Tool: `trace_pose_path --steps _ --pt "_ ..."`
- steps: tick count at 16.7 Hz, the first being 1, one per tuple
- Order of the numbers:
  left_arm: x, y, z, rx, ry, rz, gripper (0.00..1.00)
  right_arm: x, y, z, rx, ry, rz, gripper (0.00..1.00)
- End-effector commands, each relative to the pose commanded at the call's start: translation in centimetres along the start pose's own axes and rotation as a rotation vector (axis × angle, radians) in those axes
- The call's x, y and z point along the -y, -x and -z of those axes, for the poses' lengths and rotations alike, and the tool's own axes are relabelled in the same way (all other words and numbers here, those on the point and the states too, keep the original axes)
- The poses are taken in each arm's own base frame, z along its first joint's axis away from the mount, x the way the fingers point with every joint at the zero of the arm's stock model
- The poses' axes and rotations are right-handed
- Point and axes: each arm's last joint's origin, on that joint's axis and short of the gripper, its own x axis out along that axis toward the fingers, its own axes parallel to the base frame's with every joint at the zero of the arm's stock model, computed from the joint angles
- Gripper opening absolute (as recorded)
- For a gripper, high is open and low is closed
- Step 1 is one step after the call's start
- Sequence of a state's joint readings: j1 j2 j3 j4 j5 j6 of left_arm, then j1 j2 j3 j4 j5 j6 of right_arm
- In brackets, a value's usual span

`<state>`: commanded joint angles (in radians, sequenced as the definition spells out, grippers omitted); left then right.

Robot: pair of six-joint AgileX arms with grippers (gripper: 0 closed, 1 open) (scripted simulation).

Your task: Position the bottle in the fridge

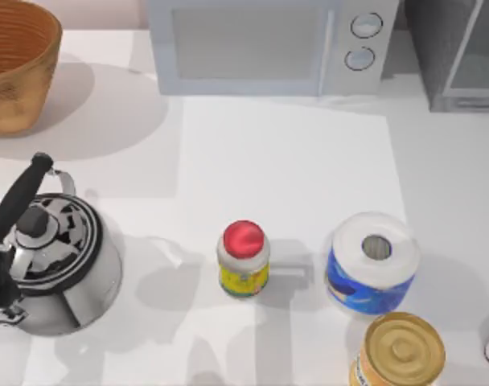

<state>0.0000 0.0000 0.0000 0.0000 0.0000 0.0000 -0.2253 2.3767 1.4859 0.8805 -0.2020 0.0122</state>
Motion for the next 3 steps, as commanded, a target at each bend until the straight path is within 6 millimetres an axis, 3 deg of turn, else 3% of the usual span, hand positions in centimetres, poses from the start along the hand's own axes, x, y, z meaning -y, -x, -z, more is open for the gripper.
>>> trace_pose_path --steps 3 --pt "0.00 0.00 0.00 0.000 0.000 0.000 1.00 0.00 0.00 0.00 0.000 0.000 0.000 1.00"
